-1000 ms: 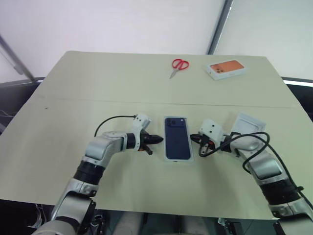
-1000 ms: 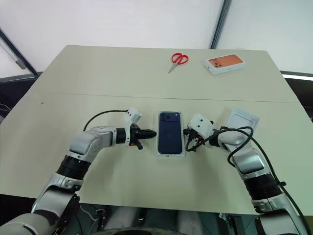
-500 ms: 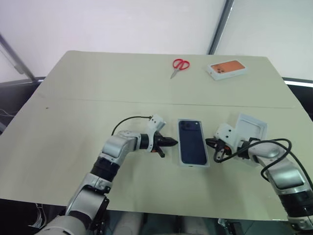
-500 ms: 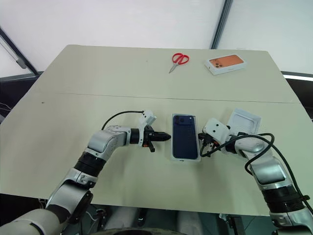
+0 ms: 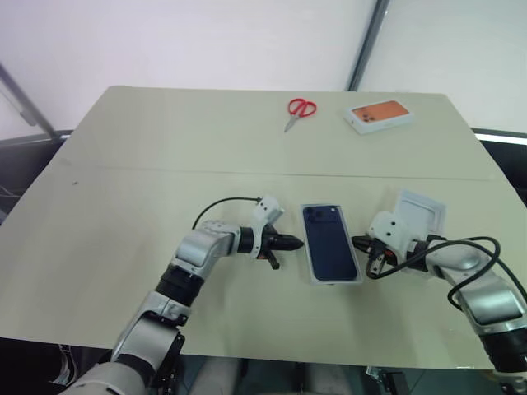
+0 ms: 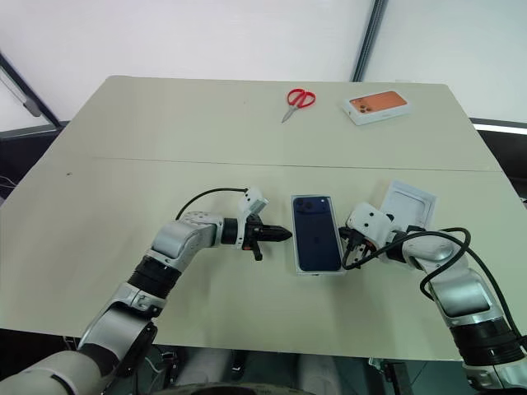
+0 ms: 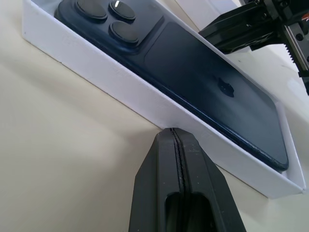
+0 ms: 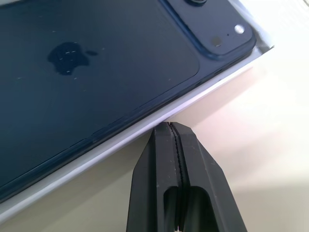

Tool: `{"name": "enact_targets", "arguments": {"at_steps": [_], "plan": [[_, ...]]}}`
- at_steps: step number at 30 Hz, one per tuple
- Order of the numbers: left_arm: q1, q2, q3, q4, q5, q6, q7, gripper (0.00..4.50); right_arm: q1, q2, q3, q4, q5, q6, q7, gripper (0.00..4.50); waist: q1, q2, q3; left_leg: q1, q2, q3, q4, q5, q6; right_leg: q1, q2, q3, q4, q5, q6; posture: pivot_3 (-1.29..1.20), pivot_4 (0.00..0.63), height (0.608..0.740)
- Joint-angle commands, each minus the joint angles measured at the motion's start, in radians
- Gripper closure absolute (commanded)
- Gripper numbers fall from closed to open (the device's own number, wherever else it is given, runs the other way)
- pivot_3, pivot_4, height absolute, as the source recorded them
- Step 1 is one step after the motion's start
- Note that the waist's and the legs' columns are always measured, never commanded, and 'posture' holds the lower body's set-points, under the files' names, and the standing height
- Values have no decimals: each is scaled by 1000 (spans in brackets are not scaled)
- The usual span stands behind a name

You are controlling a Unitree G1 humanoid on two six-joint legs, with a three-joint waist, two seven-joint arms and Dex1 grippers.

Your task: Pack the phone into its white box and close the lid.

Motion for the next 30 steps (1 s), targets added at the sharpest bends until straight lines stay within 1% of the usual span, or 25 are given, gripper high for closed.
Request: {"name": "enact_targets", "arguments": {"at_steps": [1,5,9,17,23,25,27,29,30], "plan": [[5,53,35,0,6,-15,-6,4473,15,-33,6,-41,1,17,19,4500,-11,0,0,0,0,0,0,0,0,0,0,0,0,0,0,0,150,740],[13,92,75,-25,-20,-14,-16,4473,4,-60,-16,-58,7,28,22,4500,-25,0,0,0,0,0,0,0,0,0,0,0,0,0,0,0,150,740],[33,125,107,-70,-48,-7,-33,4473,-9,-67,-48,-19,12,27,0,4500,-26,1,0,0,0,0,-1,0,0,-1,0,0,0,0,0,0,150,740],[71,158,169,-161,-111,-24,-52,4473,-14,-61,-64,10,31,34,-3,4500,-20,1,1,-2,0,0,0,0,0,-2,0,0,0,0,0,0,150,740],[97,241,219,-188,-144,-54,-102,4473,41,-115,-97,24,41,36,21,4500,-20,2,1,-2,0,0,0,0,0,-2,0,0,0,0,0,0,150,740],[97,257,241,-189,-170,-32,-113,4473,53,-117,-121,12,67,47,27,4500,-18,2,1,-2,0,0,0,0,0,-2,0,0,0,0,0,0,150,740],[88,282,268,-186,-215,35,-133,4473,59,-114,-155,-33,132,113,50,4500,-19,2,1,-2,0,0,0,0,0,-2,0,0,0,0,0,0,150,740],[87,295,266,-185,-209,9,-145,3969,57,-113,-172,-63,164,154,51,3975,-20,3,2,-2,0,0,0,0,0,-2,0,0,0,0,0,0,150,740],[88,299,262,-187,-202,-3,-146,3645,66,-126,-173,-70,159,156,55,3675,-20,3,2,-2,0,0,0,0,0,-2,0,0,0,0,0,0,150,740]]}}
